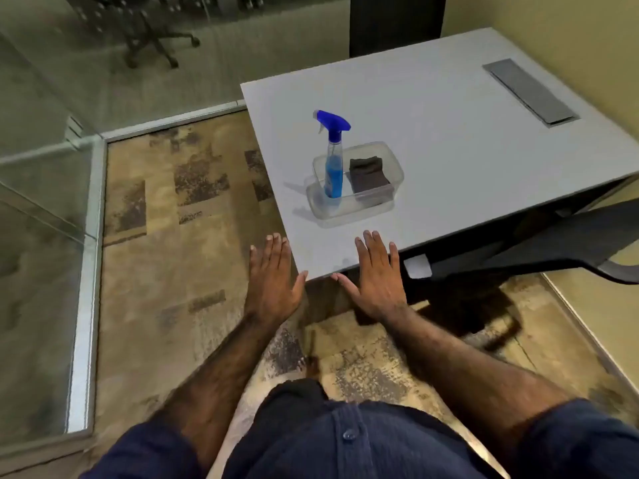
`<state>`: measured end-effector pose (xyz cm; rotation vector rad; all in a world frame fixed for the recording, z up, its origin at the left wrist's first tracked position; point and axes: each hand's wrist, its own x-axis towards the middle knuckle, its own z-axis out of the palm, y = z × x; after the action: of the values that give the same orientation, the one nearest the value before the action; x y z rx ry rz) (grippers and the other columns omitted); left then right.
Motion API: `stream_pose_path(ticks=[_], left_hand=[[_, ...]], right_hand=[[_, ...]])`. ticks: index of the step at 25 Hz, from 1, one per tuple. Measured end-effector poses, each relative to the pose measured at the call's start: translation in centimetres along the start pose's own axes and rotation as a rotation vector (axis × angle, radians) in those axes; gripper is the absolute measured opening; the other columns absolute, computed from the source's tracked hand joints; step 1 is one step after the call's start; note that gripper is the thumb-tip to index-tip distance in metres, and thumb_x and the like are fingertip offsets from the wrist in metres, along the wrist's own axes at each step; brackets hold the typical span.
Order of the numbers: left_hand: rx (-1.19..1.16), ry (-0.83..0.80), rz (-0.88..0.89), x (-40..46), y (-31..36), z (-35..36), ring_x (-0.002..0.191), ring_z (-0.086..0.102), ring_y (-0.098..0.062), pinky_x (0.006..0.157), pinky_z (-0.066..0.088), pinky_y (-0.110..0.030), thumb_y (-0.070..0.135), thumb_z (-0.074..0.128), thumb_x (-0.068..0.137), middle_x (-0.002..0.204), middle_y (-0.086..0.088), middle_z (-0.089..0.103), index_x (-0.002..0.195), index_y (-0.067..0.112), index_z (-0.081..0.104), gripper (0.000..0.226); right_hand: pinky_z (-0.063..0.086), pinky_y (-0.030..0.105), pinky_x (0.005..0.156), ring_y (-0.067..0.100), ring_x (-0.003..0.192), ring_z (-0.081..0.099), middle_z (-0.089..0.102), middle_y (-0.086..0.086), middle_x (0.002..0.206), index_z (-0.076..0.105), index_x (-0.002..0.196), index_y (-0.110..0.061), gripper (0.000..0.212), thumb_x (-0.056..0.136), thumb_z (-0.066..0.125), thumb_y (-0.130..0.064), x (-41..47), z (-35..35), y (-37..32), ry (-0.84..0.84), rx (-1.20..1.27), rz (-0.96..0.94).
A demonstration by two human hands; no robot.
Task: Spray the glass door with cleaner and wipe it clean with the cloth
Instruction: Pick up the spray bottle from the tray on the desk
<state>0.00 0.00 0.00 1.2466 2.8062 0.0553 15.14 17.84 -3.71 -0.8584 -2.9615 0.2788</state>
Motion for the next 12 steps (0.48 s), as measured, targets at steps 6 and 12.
stream_pose_path(ticks=[6, 12], left_hand=[[-0.054, -0.032, 0.082, 8.6, -1.1, 0.0, 0.168, 0.009, -0.028, 0.136, 0.004, -0.056, 0.065, 0.029, 0.107, 0.18, -0.011, 0.012, 0.169, 0.009, 0.016, 0.085], [-0.129, -0.105, 0.109, 14.2, -1.1, 0.0, 0.168, 0.002, -0.025, 0.137, 0.003, -0.053, 0.073, 0.02, 0.101, 0.181, -0.007, 0.004, 0.171, 0.014, 0.009, 0.092]], right_hand=[[-0.009, 0.054, 0.136, 0.028, 0.171, 0.001, 0.005, 0.009, 0.184, 0.013, 0.174, -0.016, 0.105, 0.099, 0.023, -0.088, 6.6, -1.8, 0.6, -0.005, -0.025, 0.146], [-0.003, 0.053, 0.138, 0.026, 0.17, 0.012, 0.014, 0.007, 0.183, 0.018, 0.172, -0.02, 0.1, 0.099, 0.027, -0.088, 10.6, -2.5, 1.5, 0.063, 0.034, 0.195]])
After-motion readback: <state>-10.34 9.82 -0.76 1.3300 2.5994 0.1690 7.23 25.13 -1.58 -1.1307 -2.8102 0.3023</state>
